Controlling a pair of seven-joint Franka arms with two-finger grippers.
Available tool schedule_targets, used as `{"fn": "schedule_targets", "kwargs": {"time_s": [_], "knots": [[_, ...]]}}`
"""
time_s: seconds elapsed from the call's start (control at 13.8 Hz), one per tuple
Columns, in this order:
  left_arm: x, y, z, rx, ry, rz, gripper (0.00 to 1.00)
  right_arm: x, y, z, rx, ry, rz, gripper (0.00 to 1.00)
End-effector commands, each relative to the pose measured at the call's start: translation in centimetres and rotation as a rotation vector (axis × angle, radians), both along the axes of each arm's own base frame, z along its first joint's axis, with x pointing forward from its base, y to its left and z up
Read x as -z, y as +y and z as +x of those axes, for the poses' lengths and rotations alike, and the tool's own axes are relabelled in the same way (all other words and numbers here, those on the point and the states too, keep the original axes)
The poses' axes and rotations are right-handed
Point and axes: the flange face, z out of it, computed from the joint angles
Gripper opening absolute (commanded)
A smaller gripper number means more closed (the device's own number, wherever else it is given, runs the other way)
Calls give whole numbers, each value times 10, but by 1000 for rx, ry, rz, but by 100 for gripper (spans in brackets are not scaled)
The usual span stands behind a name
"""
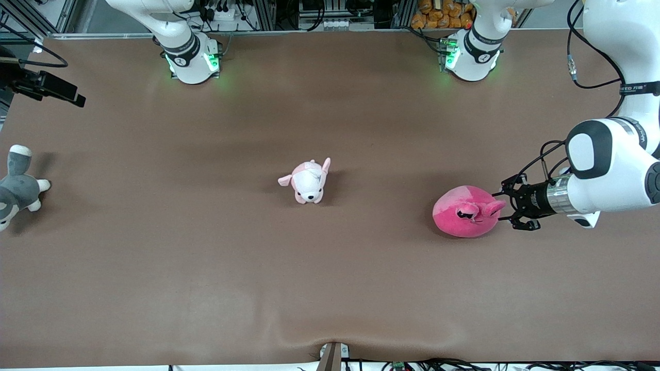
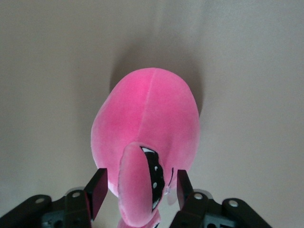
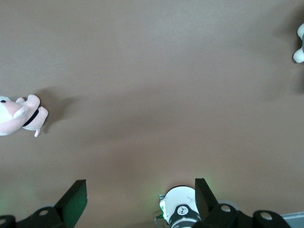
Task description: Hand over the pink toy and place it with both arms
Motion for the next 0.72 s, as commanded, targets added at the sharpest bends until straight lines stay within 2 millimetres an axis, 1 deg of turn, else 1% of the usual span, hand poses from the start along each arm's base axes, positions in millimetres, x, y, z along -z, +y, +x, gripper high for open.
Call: {"fn": "schedule_targets", "kwargs": {"time_s": [0.0,0.07,0.14,0.22,0.29,0.36,0.43,0.58,0.65], "knots": [[10,-2,-4,-34,-15,-3,58,-3,3,-2,52,5,9,100],[11,-2,-5,-35,-18,-2,47,-2,2,-1,73,7,6,100],[10,-2,-5,-42,-20,-10,30,-3,3,-1,79,4,6,100],[9,1,-5,-64,-19,-33,23,-3,2,2,84,-6,16,100],[9,2,-4,-78,-19,-49,15,1,0,9,94,-2,62,100],[7,3,-4,-89,-22,-59,0,-3,2,13,92,-5,91,100],[7,4,-4,-93,-22,-60,0,-4,7,15,124,-2,85,100],[5,-2,-3,-82,-26,-61,0,-7,23,16,337,28,81,100],[0,-8,-2,-65,-32,-58,0,-8,40,16,407,49,111,100]]}}
